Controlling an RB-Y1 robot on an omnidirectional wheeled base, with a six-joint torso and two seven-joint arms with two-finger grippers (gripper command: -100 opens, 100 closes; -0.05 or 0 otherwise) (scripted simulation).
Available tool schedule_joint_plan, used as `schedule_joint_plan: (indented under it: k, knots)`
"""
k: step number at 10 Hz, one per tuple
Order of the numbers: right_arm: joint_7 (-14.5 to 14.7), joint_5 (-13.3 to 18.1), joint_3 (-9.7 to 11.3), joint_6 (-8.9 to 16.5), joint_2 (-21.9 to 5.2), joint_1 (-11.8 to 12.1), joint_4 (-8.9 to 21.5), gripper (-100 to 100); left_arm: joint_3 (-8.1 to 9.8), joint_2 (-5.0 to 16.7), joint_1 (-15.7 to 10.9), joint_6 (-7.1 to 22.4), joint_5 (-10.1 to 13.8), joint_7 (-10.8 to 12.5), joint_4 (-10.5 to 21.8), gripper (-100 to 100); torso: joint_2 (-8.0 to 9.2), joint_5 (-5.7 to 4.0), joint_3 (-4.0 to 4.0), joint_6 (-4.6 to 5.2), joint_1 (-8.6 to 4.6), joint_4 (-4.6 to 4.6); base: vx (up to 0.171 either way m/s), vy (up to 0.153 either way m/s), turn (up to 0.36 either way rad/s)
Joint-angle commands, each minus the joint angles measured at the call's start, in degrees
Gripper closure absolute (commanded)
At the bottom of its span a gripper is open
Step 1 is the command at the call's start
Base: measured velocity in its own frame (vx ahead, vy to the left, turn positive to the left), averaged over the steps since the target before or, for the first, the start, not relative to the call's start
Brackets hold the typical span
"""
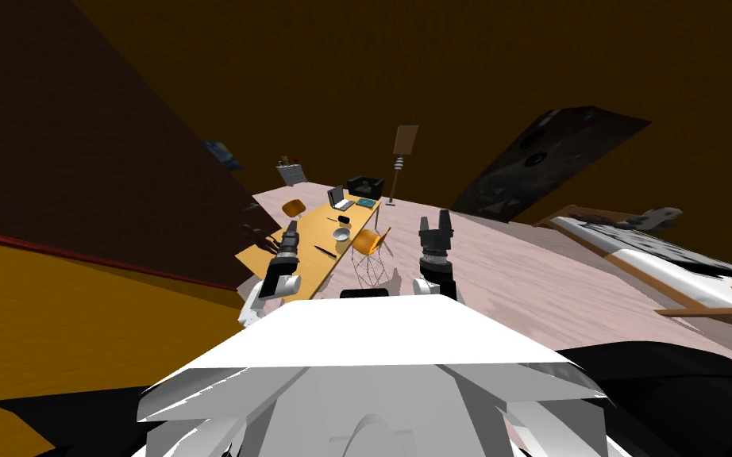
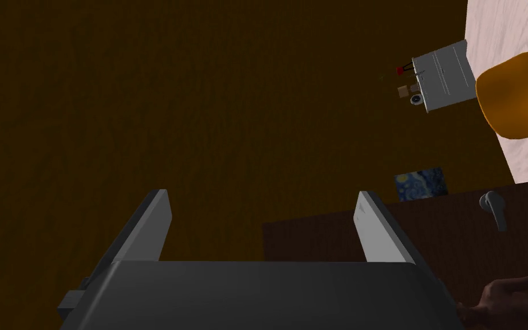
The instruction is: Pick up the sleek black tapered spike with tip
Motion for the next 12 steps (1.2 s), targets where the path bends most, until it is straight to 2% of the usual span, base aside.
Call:
schedule_joint_plan:
  k: [1,2,4,5,6,7,8,9,10,11,12]
  knots:
    - [0.0,0.0,0.0,0.0,0.0,0.0,0.0,0,0.86,0.96,-1.57,2.86,0.31,-1.74,2.57,-100,0.0,0.0,0.0,0.0,0.0,0.0,0.006,-0.004,-0.084]
    - [0.0,0.0,0.0,0.0,0.0,0.0,0.0,0,0.86,0.96,-1.57,3.2,0.31,-1.74,2.57,-100,-0.01,0.0,-0.01,0.02,-0.01,0.0,0.005,-0.004,-0.046]
    - [0.0,0.0,0.0,0.0,0.0,0.0,0.0,0,2.26,2.31,-4.69,7.27,0.96,-4.98,6.67,-100,-0.02,0.0,-0.01,0.01,0.0,0.0,0.009,-0.006,-0.119]
    - [0.0,0.0,0.0,0.0,0.0,0.0,0.0,0,2.26,2.31,-4.69,8.74,0.96,-4.98,7.71,-100,-0.04,0.0,-0.02,0.02,0.0,-0.01,0.01,0.0,-0.051]
    - [0.0,0.0,0.0,0.0,0.0,0.0,0.0,0,2.94,2.93,-6.3,10.37,1.39,-6.61,9.85,-100,-0.02,0.01,-0.02,-0.01,0.01,-0.01,0.009,-0.004,-0.071]
    - [0.0,0.0,0.0,0.0,0.0,0.0,0.0,0,2.94,2.93,-6.3,11.65,1.39,-6.61,10.46,-100,-0.02,0.0,-0.01,0.0,0.01,-0.01,0.008,-0.001,-0.053]
    - [0.0,0.0,0.0,0.0,0.0,0.0,0.0,0,3.59,3.55,-7.94,13.26,1.9,-8.25,12.25,-100,-0.01,0.0,-0.01,0.0,0.01,-0.01,0.011,-0.002,-0.127]
    - [0.0,0.0,0.0,0.0,0.0,0.0,0.0,0,3.59,3.55,-7.94,14.63,1.9,-8.25,13.36,-100,-0.03,0.0,-0.02,0.02,0.0,-0.01,0.009,0.002,-0.045]
    - [0.0,0.0,0.0,0.0,0.0,0.0,0.0,0,4.2,4.17,-9.59,16.25,2.5,-9.86,15.85,-100,-0.03,0.01,-0.02,-0.01,0.01,-0.01,0.012,-0.001,-0.084]
    - [0.0,0.0,0.0,0.0,0.0,0.0,0.0,0,4.2,4.17,-9.59,17.66,2.5,-9.86,16.36,-100,-0.04,0.0,-0.02,0.01,0.01,-0.01,0.013,0.001,-0.053]
    - [0.0,0.0,0.0,0.0,0.0,0.0,0.0,0,4.77,4.81,-11.27,19.41,3.18,-11.44,18.77,-100,-0.03,0.0,-0.02,-0.02,0.01,-0.01,0.015,0.0,-0.102]
